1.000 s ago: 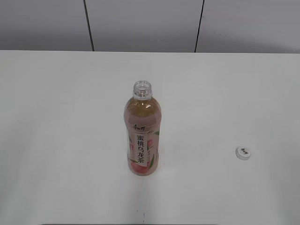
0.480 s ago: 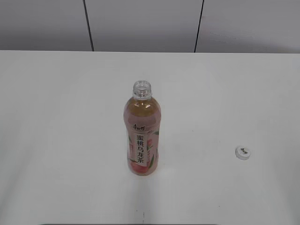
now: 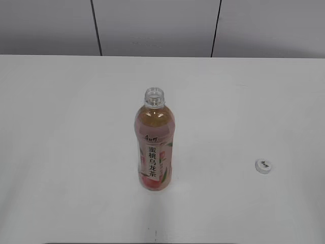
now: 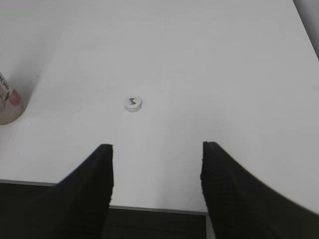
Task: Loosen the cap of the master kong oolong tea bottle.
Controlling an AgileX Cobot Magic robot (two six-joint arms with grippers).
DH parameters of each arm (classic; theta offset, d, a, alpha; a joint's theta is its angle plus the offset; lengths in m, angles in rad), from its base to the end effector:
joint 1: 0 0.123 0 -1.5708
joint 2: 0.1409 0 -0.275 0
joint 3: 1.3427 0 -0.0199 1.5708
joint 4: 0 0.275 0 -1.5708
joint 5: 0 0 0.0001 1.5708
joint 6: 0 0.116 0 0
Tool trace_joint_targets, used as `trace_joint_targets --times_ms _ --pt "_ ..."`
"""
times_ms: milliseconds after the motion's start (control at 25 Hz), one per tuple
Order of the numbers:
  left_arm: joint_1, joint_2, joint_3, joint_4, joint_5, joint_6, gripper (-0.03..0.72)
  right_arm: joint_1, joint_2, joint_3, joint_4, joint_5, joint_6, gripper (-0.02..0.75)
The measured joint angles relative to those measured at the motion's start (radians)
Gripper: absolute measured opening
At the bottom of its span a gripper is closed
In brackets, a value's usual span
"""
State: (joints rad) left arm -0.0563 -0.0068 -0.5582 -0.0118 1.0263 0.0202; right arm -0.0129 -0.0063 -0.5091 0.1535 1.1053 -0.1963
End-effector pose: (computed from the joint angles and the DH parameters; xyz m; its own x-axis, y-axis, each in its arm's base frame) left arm 0.0418 -0.0035 0.3000 -0.3639 0.0346 -0.9308 0.0708 0.9974 0.0094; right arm 0.0439 0.0153 0.2772 -0.4602 -0.1195 -0.8798 -0.1669 0.9849 -0.0465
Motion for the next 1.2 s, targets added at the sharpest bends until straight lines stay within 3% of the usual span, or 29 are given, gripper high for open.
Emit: trace_joint_targets --times_ms 360,1200 --pt "0.000 0.000 0.000 0.000 0.000 0.000 0.541 0.067 0.000 0.000 -0.001 0.000 0.000 0.428" --pt "0.000 0.000 0.000 0.000 0.000 0.000 0.541 0.068 0.000 0.000 -0.005 0.000 0.000 0.428"
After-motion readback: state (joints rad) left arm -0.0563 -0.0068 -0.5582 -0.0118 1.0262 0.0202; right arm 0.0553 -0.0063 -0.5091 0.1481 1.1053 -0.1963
